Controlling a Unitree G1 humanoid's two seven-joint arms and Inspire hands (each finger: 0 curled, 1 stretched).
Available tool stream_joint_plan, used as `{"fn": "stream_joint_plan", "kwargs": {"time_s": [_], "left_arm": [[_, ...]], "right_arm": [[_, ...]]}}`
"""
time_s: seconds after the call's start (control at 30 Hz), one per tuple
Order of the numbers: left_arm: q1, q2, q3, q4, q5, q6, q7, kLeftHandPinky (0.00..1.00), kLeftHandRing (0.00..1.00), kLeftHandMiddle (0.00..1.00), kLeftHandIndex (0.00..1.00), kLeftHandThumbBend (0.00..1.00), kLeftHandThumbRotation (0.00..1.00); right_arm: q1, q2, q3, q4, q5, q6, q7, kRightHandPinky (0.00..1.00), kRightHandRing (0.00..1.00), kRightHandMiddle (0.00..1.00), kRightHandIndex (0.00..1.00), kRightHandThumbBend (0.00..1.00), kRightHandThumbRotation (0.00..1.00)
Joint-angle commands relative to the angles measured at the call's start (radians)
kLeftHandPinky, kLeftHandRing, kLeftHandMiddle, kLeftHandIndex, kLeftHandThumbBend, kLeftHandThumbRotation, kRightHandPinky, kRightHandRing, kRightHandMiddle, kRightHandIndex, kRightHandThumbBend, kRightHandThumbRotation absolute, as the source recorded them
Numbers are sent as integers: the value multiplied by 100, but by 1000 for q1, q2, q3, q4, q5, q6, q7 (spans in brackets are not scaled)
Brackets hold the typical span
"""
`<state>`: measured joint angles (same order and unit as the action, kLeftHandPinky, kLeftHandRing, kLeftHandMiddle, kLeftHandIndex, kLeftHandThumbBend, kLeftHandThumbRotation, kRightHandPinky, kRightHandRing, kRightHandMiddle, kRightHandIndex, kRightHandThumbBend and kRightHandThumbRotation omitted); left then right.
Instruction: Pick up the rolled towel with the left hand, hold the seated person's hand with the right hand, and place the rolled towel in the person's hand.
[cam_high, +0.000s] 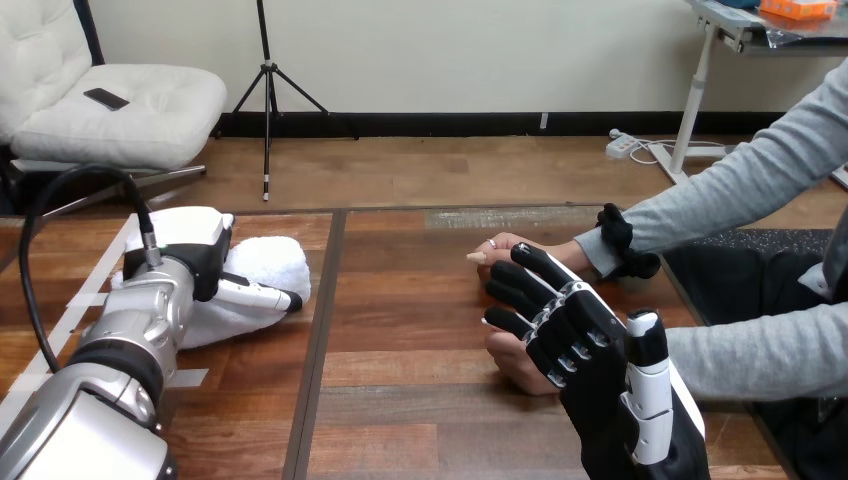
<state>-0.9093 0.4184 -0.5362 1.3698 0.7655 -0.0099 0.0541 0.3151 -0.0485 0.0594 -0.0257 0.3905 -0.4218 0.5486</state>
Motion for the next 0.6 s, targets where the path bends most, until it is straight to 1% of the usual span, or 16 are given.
{"fn": "stream_joint_plan", "kwargs": {"time_s": [0.0, 0.2, 0.57], "left_arm": [[-83, -2, -16, -5, 16, 3, 5, 100, 100, 100, 100, 100, 77], [-84, -7, -26, -3, 21, 11, 5, 100, 100, 100, 100, 100, 77], [-86, -16, -24, -3, 13, 20, 6, 100, 100, 100, 100, 100, 75]], "right_arm": [[-29, 2, -12, -54, 19, -17, -1, 87, 89, 86, 87, 67, 100], [-25, 2, -12, -62, 27, -13, 3, 87, 89, 86, 86, 67, 100], [-17, 0, -13, -75, 27, -14, 0, 87, 88, 86, 86, 68, 100]]}}
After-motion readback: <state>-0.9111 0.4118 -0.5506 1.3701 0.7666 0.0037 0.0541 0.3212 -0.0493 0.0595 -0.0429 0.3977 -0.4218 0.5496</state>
